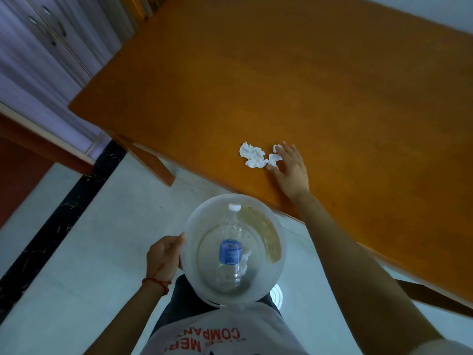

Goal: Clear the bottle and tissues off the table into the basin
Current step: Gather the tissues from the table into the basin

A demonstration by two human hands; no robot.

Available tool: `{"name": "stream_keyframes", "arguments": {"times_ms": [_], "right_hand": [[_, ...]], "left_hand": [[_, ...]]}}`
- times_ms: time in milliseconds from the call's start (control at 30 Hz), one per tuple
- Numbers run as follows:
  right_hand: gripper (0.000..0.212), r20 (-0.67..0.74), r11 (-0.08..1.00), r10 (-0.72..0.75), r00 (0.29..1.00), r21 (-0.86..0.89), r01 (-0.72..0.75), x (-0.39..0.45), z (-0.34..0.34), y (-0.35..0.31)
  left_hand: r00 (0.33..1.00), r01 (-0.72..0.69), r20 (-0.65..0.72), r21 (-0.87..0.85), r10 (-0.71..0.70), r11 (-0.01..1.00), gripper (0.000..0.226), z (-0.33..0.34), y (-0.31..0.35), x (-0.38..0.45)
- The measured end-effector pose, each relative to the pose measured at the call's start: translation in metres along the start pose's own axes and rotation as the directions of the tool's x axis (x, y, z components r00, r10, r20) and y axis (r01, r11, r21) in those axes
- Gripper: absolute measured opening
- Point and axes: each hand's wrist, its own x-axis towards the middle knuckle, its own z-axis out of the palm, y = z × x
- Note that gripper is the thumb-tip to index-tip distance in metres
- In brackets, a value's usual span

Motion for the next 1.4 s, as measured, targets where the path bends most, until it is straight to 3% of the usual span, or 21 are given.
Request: {"name": "stream_keyframes", "arguments": {"times_ms": [100, 400, 633, 767, 933, 1067, 1133, 1233, 1400], "right_hand": [[0.045, 0.012, 0.999, -0.009, 1.0, -0.045, 0.01, 0.002, 0.002, 0.004], [0.027, -0.168, 1.0, -0.006, 0.986, -0.029, 0.002, -0.02, 0.006, 0.008], [0.022, -0.149, 0.977, 0.095, 0.984, 0.205, -0.063, -0.052, 0.004, -0.012], [0.019, -0.091, 0.954, 0.007, 0.996, 0.3, 0.021, -0.089, 0.015, -0.036], [0.024, 0.113, 0.953, -0.039, 0.993, 0.303, 0.003, -0.129, 0.045, -0.045], [0.043, 0.176, 0.985, -0.064, 0.982, 0.17, 0.034, -0.138, 0.053, -0.045], [0.052, 0.186, 0.981, -0.071, 0.98, 0.19, 0.035, -0.136, 0.049, -0.049], [0.044, 0.137, 0.955, -0.065, 0.988, 0.295, 0.022, -0.12, 0.038, -0.054], [0.044, -0.124, 0.963, 0.002, 0.992, 0.266, 0.032, -0.066, 0.018, -0.053]], "left_hand": [[1.0, -0.01, 0.003, 0.013, 0.01, 1.0, 0.029, 0.0, 0.0, 0.001], [0.999, -0.035, -0.001, 0.049, 0.035, 0.998, 0.027, 0.001, -0.001, 0.003], [0.999, -0.038, 0.012, 0.053, 0.037, 0.998, 0.03, 0.0, -0.001, 0.003], [1.0, -0.022, 0.007, 0.072, 0.022, 0.997, 0.029, -0.001, 0.0, 0.004], [1.0, -0.005, 0.003, 0.064, 0.005, 0.998, 0.038, 0.0, 0.001, 0.003], [1.0, 0.005, -0.015, 0.043, -0.005, 0.999, 0.028, 0.001, -0.001, 0.003], [1.0, 0.006, -0.018, 0.039, -0.006, 0.999, 0.028, 0.0, -0.002, 0.003], [1.0, 0.004, -0.011, 0.04, -0.003, 0.999, 0.028, 0.0, -0.002, 0.001], [1.0, -0.014, -0.017, 0.038, 0.014, 0.999, 0.031, 0.001, -0.002, -0.002]]}}
